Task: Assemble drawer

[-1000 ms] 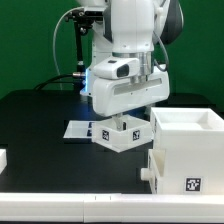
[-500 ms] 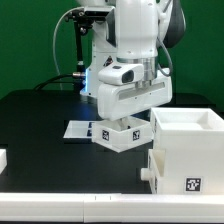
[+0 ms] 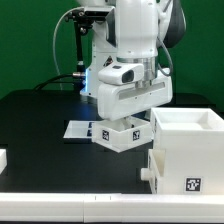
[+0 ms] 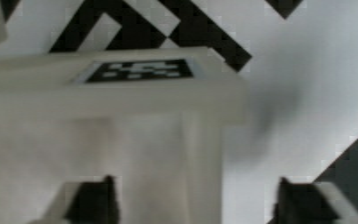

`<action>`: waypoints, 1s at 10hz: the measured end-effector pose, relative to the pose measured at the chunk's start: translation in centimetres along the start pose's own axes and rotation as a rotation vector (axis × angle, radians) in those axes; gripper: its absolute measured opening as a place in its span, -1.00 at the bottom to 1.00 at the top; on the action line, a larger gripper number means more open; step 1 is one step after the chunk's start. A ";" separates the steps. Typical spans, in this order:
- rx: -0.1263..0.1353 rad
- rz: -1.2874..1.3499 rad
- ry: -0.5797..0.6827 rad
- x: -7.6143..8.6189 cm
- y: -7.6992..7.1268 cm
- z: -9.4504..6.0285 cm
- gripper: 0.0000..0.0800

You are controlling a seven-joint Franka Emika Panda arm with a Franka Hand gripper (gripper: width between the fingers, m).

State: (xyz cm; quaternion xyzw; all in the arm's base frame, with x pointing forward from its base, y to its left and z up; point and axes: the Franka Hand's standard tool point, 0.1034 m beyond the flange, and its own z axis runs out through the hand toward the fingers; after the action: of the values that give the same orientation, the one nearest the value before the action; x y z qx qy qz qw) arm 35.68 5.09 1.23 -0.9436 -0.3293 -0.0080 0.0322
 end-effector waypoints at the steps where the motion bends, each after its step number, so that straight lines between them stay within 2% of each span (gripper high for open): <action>1: 0.000 0.000 0.000 0.0 0.0 0.0 -0.62; 2: 0.000 0.000 0.001 0.0 0.0 0.0 -0.62; 3: -0.001 0.000 0.001 0.1 0.0 0.0 -0.92; 4: -0.004 -0.045 0.002 0.1 0.6 -0.4 -0.92; 6: -0.019 -0.137 0.009 0.1 3.6 -2.0 -0.92; 8: -0.053 -0.328 0.025 -0.2 7.1 -3.7 -0.92; 9: -0.061 -0.358 0.033 -0.4 8.0 -4.1 -0.92; 10: -0.055 -0.340 0.031 -0.5 7.8 -3.9 -0.92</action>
Offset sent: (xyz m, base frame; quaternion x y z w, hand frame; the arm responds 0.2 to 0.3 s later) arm 0.0000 0.0000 0.0000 0.0000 0.0000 0.0000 1.0000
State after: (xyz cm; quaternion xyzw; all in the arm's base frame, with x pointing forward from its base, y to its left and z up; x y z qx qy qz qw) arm 40.15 -1.51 4.65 -0.8746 -0.4833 -0.0369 0.0097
